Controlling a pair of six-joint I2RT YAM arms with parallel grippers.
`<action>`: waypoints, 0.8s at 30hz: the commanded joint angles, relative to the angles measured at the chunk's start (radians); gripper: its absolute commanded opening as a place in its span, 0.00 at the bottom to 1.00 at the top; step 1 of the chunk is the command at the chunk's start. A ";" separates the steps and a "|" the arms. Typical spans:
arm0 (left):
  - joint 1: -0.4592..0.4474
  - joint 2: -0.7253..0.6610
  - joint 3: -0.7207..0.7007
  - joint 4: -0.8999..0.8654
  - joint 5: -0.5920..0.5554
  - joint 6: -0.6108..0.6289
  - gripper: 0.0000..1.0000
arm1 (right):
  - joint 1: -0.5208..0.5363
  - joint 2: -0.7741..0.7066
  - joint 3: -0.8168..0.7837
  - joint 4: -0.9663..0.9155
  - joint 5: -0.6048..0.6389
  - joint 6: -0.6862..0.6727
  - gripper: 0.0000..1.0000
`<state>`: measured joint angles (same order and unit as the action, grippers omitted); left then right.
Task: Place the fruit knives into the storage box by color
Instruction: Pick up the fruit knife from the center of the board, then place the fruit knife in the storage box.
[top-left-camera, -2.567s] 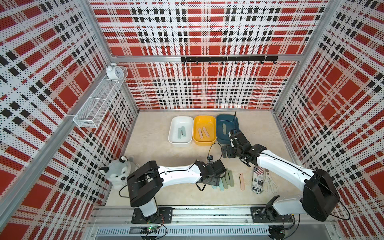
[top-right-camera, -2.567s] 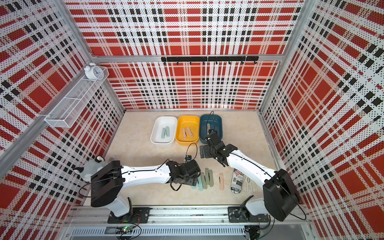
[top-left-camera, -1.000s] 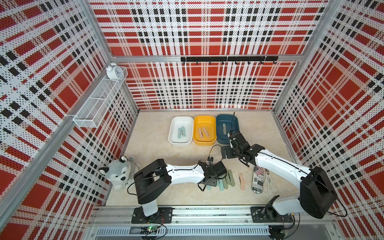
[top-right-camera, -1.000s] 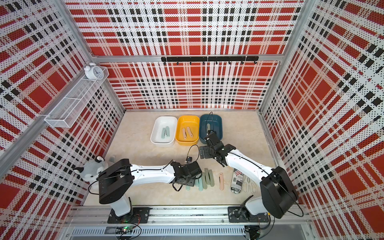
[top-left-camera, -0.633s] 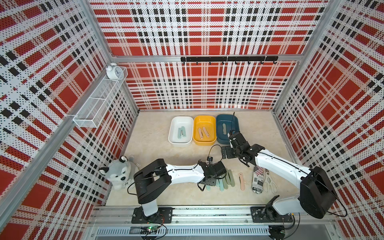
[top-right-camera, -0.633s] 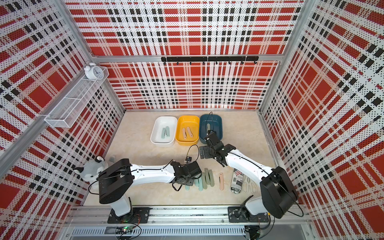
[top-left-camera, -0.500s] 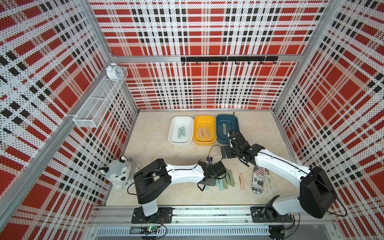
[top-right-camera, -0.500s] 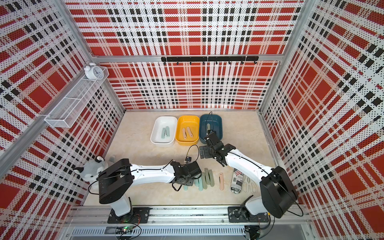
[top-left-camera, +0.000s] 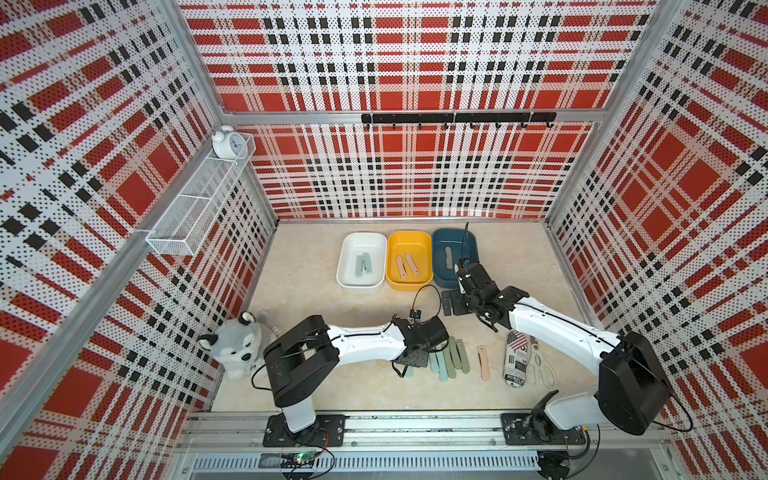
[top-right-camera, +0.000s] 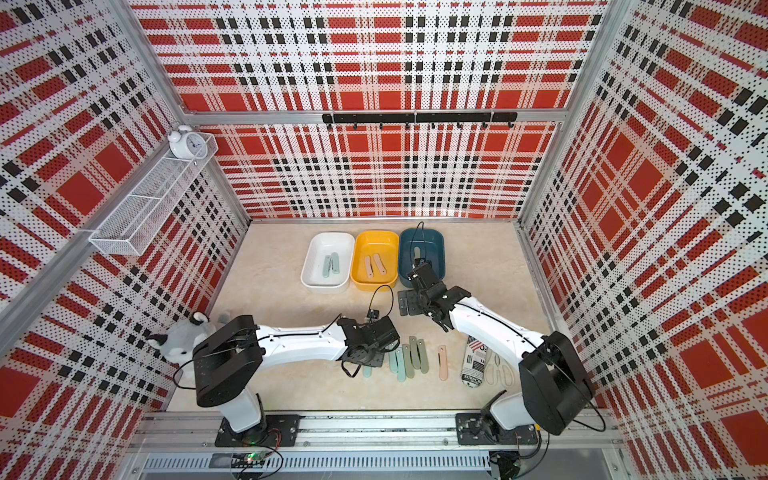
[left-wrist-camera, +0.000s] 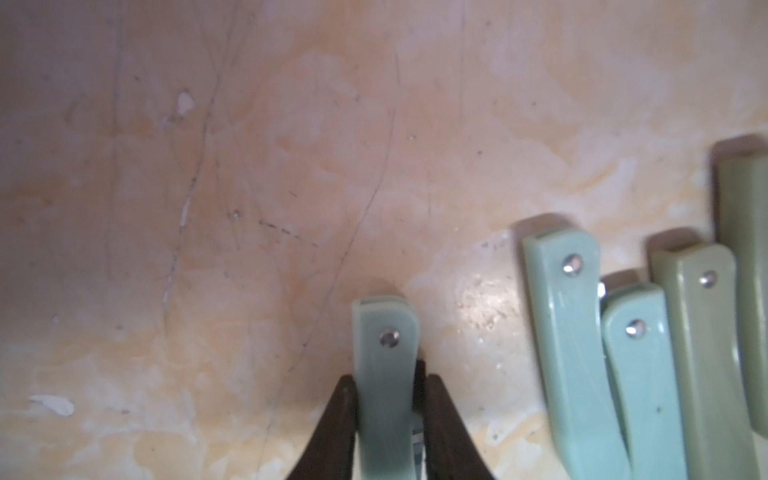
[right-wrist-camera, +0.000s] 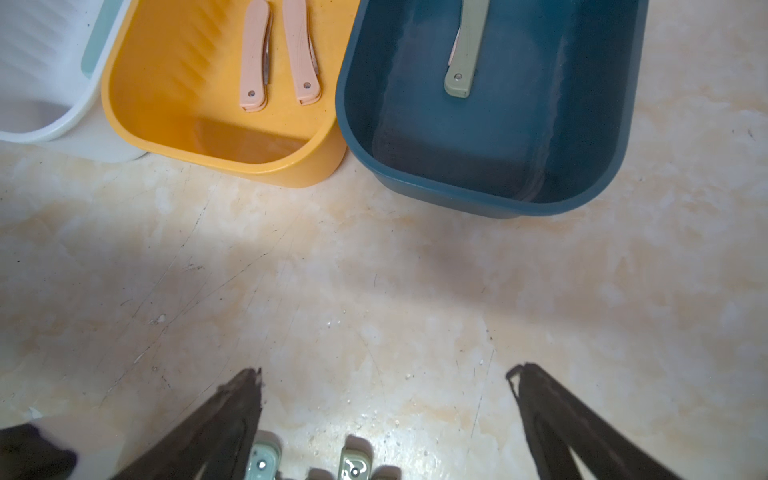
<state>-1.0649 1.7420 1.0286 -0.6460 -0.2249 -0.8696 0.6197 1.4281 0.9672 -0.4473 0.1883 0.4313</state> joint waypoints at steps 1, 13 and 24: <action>0.036 -0.044 0.016 -0.020 -0.030 0.031 0.25 | 0.004 0.018 0.037 -0.003 0.012 -0.005 1.00; 0.318 -0.052 0.204 -0.087 -0.149 0.248 0.25 | 0.003 0.037 0.089 -0.040 0.036 -0.033 1.00; 0.590 0.149 0.583 -0.093 -0.139 0.390 0.26 | 0.004 0.021 0.082 -0.034 0.041 -0.026 1.00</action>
<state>-0.5098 1.8332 1.5501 -0.7265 -0.3565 -0.5339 0.6197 1.4605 1.0531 -0.4782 0.2085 0.4084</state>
